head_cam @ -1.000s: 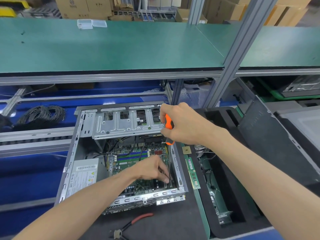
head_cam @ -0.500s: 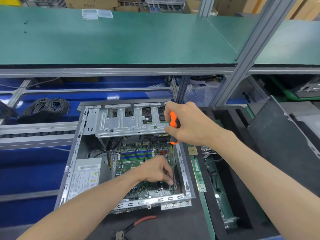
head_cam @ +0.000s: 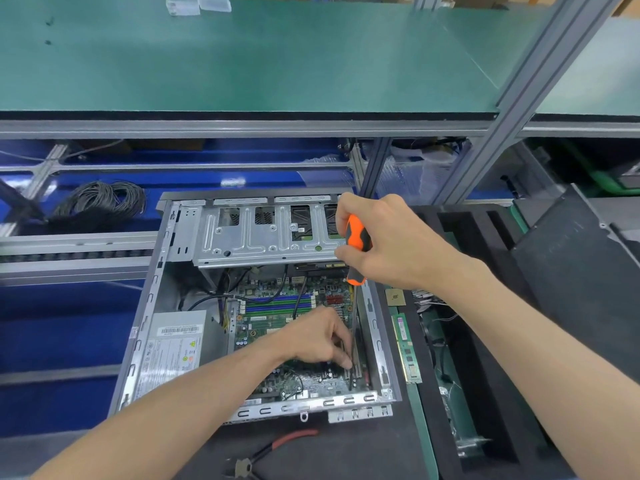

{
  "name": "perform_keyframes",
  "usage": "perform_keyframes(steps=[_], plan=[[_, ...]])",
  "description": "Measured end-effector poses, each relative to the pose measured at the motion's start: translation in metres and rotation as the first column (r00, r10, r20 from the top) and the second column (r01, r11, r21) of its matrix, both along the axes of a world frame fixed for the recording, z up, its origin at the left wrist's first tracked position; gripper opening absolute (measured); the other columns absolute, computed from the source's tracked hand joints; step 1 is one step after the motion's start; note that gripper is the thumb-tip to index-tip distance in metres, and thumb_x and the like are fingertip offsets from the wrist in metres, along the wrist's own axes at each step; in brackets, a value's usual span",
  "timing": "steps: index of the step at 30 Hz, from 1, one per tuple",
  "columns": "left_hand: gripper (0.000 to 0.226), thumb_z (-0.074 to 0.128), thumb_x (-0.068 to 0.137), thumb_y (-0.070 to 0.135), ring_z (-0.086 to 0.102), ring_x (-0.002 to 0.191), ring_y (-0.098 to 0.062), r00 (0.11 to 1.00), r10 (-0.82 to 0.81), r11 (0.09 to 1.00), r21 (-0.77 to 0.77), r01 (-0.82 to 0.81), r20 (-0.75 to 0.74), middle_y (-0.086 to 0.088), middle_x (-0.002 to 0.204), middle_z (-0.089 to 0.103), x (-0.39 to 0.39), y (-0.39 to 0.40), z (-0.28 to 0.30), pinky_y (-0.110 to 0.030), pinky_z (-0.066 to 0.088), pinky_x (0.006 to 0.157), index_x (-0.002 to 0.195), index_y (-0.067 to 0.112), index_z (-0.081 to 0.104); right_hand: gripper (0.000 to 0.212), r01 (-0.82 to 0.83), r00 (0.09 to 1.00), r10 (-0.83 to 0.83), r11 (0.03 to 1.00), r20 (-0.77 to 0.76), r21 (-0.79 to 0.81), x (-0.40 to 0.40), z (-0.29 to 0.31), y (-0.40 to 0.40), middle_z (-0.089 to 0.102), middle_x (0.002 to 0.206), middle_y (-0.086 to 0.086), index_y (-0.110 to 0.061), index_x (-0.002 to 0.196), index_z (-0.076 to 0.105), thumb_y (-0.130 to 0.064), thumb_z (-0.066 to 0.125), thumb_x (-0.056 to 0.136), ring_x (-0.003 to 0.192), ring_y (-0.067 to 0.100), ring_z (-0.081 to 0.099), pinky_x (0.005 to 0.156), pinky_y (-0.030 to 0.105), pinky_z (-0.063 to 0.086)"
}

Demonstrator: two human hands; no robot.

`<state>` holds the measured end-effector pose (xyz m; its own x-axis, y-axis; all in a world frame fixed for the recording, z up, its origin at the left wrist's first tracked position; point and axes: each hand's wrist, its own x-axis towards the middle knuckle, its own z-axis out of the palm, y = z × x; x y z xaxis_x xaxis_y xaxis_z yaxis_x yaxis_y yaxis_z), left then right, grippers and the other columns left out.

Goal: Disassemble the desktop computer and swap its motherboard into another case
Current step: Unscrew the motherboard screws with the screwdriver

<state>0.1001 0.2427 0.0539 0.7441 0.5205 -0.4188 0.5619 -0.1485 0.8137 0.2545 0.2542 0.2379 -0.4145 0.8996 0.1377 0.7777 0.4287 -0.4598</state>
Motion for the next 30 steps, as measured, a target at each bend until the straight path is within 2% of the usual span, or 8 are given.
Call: perform_keyframes(steps=[2,7,10,14,16,19,24,30], plan=[[0.01,0.086,0.076,0.031,0.039,0.046,-0.006,1.0,0.006,1.0,0.002,-0.006,-0.012,0.013,0.049,0.052,0.0002,0.0006,-0.0003,-0.021,0.03,0.048,0.08,0.029,0.077,0.021,-0.006,1.0,0.006,1.0,-0.015,0.005,0.0,-0.001,0.0008,0.052,0.052,-0.004,-0.021,0.087,0.05,-0.017,0.07,0.082,0.055,0.013,0.049,0.047,0.02,0.033],[0.014,0.085,0.076,0.031,0.04,0.044,-0.001,1.0,-0.01,1.0,-0.019,0.01,-0.014,0.017,0.048,0.054,0.0015,0.0001,-0.0005,-0.016,0.031,0.046,0.071,0.04,0.075,0.023,-0.008,1.0,0.008,1.0,-0.015,0.015,-0.0001,-0.0029,0.0039,0.05,0.052,-0.006,-0.023,0.086,0.049,-0.018,0.071,0.081,0.052,0.012,0.048,0.048,0.021,0.031],[0.017,0.085,0.076,0.032,0.041,0.044,0.0,1.0,-0.015,1.0,-0.008,0.015,-0.016,0.018,0.049,0.055,0.0016,0.0,-0.0015,-0.02,0.033,0.048,0.069,0.043,0.074,0.022,-0.008,1.0,0.008,1.0,-0.027,0.003,-0.0005,-0.0043,0.0049,0.05,0.05,-0.005,-0.023,0.086,0.049,-0.017,0.07,0.081,0.052,0.013,0.048,0.047,0.018,0.031],[0.011,0.086,0.074,0.033,0.04,0.045,-0.002,1.0,-0.012,1.0,0.015,0.012,-0.022,0.016,0.05,0.055,0.0024,0.0003,-0.004,-0.024,0.034,0.052,0.076,0.037,0.076,0.022,-0.018,0.999,0.017,1.0,-0.039,-0.015,-0.0018,-0.006,0.0054,0.051,0.049,-0.005,-0.023,0.086,0.049,-0.016,0.07,0.082,0.052,0.012,0.05,0.048,0.019,0.035],[0.013,0.086,0.074,0.031,0.04,0.044,-0.001,1.0,-0.014,1.0,0.025,0.015,-0.011,0.017,0.048,0.054,0.0028,0.0001,-0.0039,-0.021,0.033,0.049,0.078,0.036,0.075,0.023,-0.015,1.0,0.015,1.0,-0.027,-0.015,-0.0025,-0.0062,0.0061,0.051,0.05,-0.005,-0.023,0.085,0.049,-0.016,0.07,0.082,0.053,0.011,0.05,0.048,0.019,0.034],[0.017,0.086,0.074,0.029,0.04,0.042,0.0,1.0,-0.021,0.999,0.028,0.021,0.001,0.019,0.045,0.051,0.0028,0.0005,-0.0025,-0.013,0.027,0.042,0.07,0.04,0.074,0.024,-0.015,1.0,0.015,1.0,-0.01,-0.016,-0.0034,-0.0062,0.0068,0.05,0.051,-0.006,-0.024,0.086,0.048,-0.017,0.071,0.082,0.054,0.009,0.05,0.05,0.021,0.035],[0.032,0.085,0.075,0.029,0.037,0.04,-0.003,1.0,-0.017,0.999,0.031,0.016,0.007,0.016,0.042,0.046,0.0034,-0.0006,-0.0017,-0.014,0.025,0.04,0.056,0.048,0.068,0.024,-0.016,1.0,0.015,1.0,-0.017,-0.026,-0.003,-0.0059,0.0077,0.049,0.051,-0.006,-0.023,0.086,0.049,-0.017,0.071,0.082,0.052,0.008,0.049,0.048,0.016,0.032],[0.015,0.086,0.075,0.028,0.035,0.041,-0.004,1.0,-0.01,1.0,0.005,0.01,0.004,0.016,0.042,0.045,0.0036,-0.0012,-0.0003,-0.017,0.026,0.042,0.071,0.038,0.075,0.024,-0.018,1.0,0.018,0.999,-0.018,-0.028,-0.0027,-0.0059,0.0066,0.05,0.051,-0.006,-0.024,0.085,0.048,-0.017,0.071,0.082,0.053,0.009,0.05,0.048,0.016,0.031]])
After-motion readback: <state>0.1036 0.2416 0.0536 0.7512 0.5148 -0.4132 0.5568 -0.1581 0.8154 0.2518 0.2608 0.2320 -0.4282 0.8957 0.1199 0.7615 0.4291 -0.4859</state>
